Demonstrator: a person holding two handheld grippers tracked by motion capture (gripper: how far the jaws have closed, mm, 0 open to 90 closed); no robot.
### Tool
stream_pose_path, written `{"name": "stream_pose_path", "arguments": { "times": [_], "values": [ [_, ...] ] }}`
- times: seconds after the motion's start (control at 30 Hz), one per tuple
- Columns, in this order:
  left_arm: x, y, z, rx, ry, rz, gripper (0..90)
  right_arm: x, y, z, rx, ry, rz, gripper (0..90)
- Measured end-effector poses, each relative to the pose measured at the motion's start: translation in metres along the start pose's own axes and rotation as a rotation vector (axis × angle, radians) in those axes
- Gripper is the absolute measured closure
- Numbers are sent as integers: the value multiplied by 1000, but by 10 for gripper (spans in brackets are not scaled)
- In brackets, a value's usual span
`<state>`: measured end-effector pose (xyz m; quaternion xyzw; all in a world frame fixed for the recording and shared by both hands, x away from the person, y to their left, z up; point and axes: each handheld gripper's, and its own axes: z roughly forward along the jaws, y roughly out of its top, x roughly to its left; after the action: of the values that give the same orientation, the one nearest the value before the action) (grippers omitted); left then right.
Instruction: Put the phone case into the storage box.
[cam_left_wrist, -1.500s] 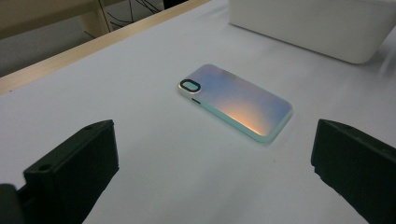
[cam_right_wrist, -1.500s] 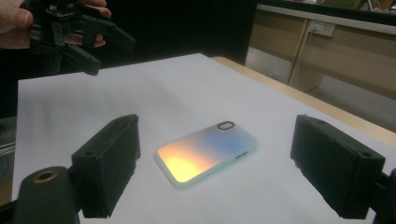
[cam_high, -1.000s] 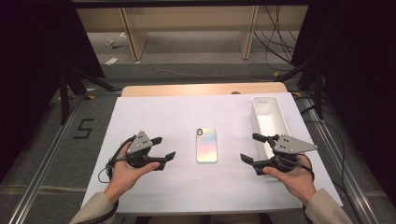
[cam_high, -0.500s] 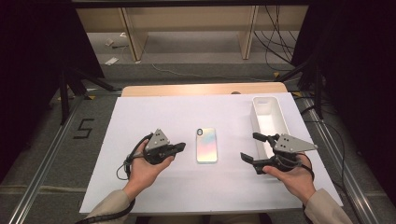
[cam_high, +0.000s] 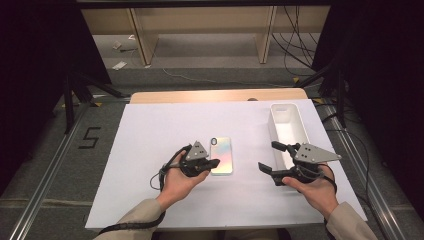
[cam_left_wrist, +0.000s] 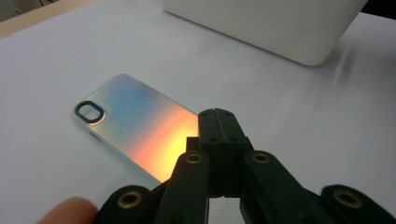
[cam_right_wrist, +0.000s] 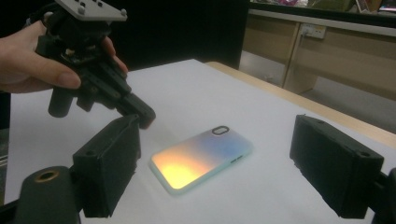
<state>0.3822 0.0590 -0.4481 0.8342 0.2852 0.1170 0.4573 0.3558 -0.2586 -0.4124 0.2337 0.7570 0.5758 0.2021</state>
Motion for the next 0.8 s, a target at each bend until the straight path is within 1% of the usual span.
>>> {"name": "stream_pose_path", "arguments": {
  "times": [0.03, 0.07, 0.1, 0.13, 0.17, 0.2, 0.23, 0.27, 0.43, 0.5, 0.63, 0.8],
  "values": [
    [-2, -1, 7, 18, -2, 10, 897, 0, 0, 0, 1, 1, -1, 170],
    [-2, -1, 7, 18, -2, 10, 897, 0, 0, 0, 1, 0, -2, 170],
    [-4, -1, 14, 23, -3, 10, 897, 0, 0, 0, 1, 0, -2, 170],
    [-4, -1, 14, 23, -3, 10, 897, 0, 0, 0, 0, 1, -2, 170],
    [-7, 0, 19, 39, -4, 16, 897, 0, 0, 0, -1, 0, -1, 170],
    [-7, 0, 19, 39, -4, 16, 897, 0, 0, 0, -1, 0, -1, 170],
    [-9, 1, 25, 50, -9, 16, 897, 0, 0, 0, -1, -2, 0, 170],
    [-9, 1, 25, 50, -9, 16, 897, 0, 0, 0, -1, -2, 0, 170],
    [-18, 1, 41, 79, -16, 24, 897, 0, 0, 0, -3, -2, 1, 170],
    [-19, 1, 44, 82, -15, 24, 897, 0, 0, 0, -3, -3, 3, 170],
    [-22, 0, 55, 100, -12, 22, 897, 0, -1, 0, -4, -2, 8, 170],
    [-25, 0, 61, 108, -10, 27, 897, -1, -1, 0, -9, 0, 10, 170]
  ]
}}
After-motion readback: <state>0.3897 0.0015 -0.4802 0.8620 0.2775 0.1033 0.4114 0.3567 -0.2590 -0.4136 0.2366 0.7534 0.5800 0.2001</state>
